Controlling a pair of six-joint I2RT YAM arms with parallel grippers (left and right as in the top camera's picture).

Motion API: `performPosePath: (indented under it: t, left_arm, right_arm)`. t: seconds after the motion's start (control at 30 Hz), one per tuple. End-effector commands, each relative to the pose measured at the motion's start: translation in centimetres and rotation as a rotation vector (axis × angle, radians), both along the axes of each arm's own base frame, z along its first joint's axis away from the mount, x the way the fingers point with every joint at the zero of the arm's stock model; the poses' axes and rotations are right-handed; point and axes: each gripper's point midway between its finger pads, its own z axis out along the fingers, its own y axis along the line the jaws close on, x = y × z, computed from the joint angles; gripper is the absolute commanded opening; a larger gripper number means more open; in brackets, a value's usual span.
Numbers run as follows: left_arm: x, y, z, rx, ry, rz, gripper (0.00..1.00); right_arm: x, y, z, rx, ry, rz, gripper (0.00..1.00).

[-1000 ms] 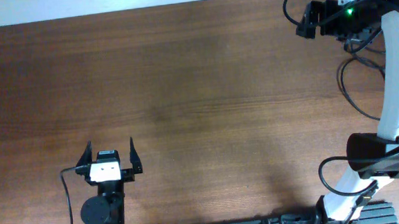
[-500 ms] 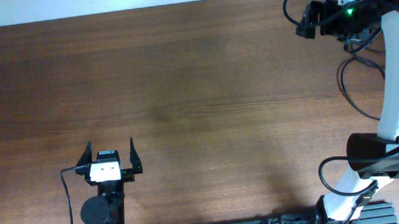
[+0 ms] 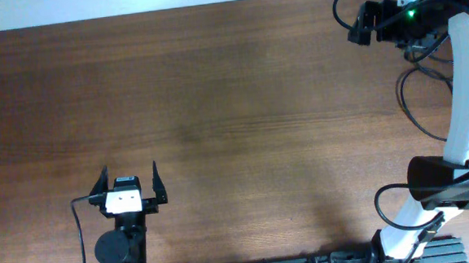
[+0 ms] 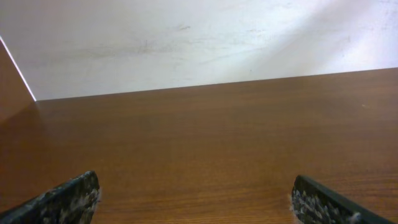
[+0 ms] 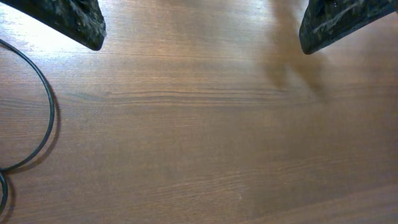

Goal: Untangle cables

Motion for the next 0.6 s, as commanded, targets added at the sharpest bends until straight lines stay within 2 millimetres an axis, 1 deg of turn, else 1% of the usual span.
performPosePath:
  t: [0.0,0.1,0.2,0.4,0.5,0.57]
  left_arm:
    - [-0.1,0.2,0.0,-0.001,0.0,0.01,0.99]
    - [-0.1,0.2,0.0,-0.001,0.0,0.01,0.99]
    - [-0.1,0.2,0.0,-0.001,0.0,0.01,0.99]
    - [-0.1,0.2,0.0,-0.001,0.0,0.01,0.99]
    - [-0.1,0.2,0.0,-0.001,0.0,0.01,0.99]
    - [-0.1,0.2,0.0,-0.001,0.0,0.01,0.99]
  right_arm:
    - [-0.2,0.3,0.6,-0.002,-0.021,0.017,0.99]
    - [-0.1,0.3,0.4,-0.002,-0.015,0.016,0.99]
    - [0.5,-0.2,0.5,-0.025,-0.035,0.008,0.99]
    - [1.5,-0.3,0.8,-0.036,-0.08,0.012,0.99]
    - [1.3,0.0,0.3,-0.033,-0.061,0.016,0.99]
    - [0.8,0.1,-0.5,-0.046,-0.033,0.02,0.99]
